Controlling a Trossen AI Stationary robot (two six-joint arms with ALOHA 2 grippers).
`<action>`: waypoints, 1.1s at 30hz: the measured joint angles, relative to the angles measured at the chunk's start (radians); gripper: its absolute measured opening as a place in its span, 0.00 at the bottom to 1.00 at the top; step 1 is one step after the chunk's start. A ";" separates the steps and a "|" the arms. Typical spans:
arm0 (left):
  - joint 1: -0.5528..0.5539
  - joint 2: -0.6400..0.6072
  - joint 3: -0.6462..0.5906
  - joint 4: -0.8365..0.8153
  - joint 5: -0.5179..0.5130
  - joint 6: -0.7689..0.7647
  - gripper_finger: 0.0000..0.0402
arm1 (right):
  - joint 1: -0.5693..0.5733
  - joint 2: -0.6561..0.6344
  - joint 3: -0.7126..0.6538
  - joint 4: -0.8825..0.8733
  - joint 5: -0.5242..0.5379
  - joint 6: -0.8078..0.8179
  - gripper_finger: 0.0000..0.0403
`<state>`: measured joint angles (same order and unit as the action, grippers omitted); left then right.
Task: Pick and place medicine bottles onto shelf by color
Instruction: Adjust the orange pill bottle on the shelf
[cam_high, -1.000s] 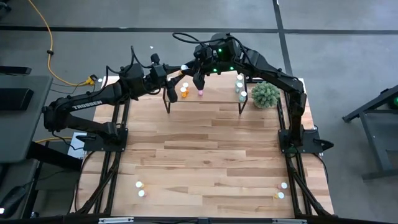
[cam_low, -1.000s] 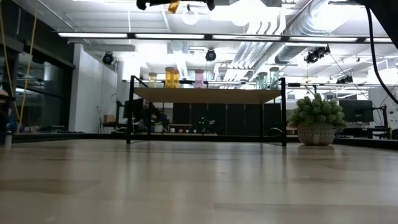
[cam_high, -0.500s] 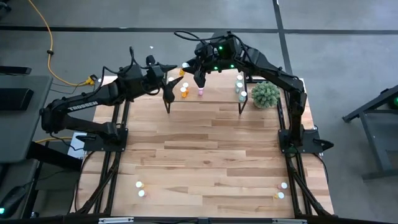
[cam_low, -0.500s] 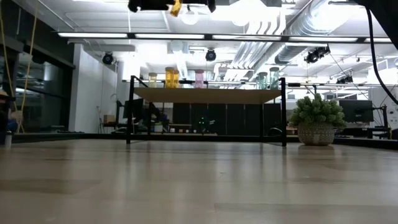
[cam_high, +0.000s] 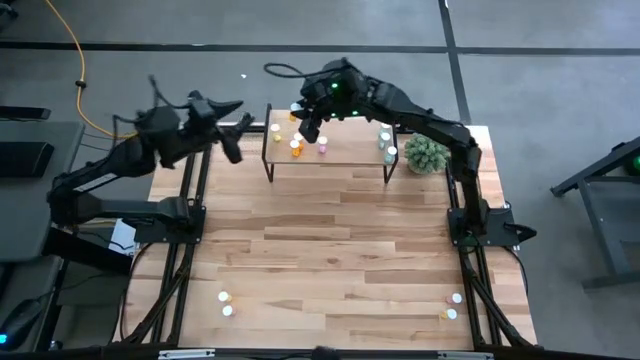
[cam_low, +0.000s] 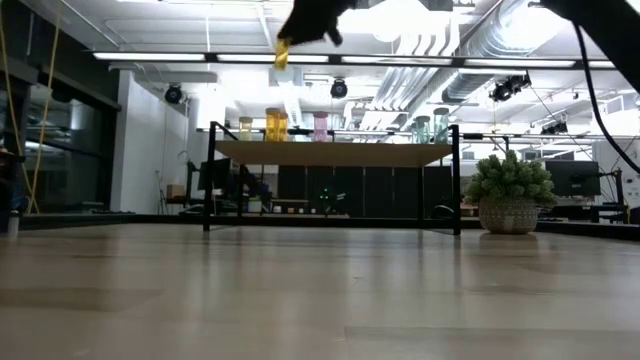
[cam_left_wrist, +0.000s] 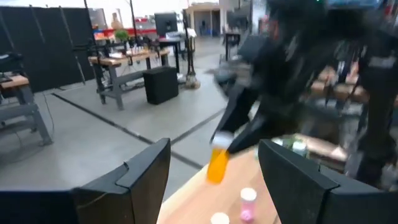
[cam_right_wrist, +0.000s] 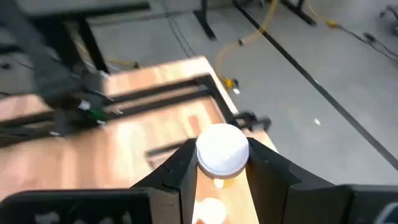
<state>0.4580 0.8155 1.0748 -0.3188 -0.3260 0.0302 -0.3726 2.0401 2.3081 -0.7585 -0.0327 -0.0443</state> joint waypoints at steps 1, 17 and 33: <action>0.000 -0.016 0.000 0.001 0.000 -0.012 0.59 | -0.005 0.016 0.000 0.000 0.012 0.000 0.26; -0.001 -0.107 0.000 0.000 0.000 -0.054 0.58 | -0.040 0.170 0.000 -0.074 0.109 0.131 0.26; 0.000 -0.107 0.000 0.000 0.008 -0.057 0.58 | -0.038 0.205 0.000 -0.081 0.153 0.218 0.26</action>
<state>0.4576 0.7086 1.0748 -0.3183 -0.3180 -0.0273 -0.4107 2.2448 2.3081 -0.8393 0.1199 0.1741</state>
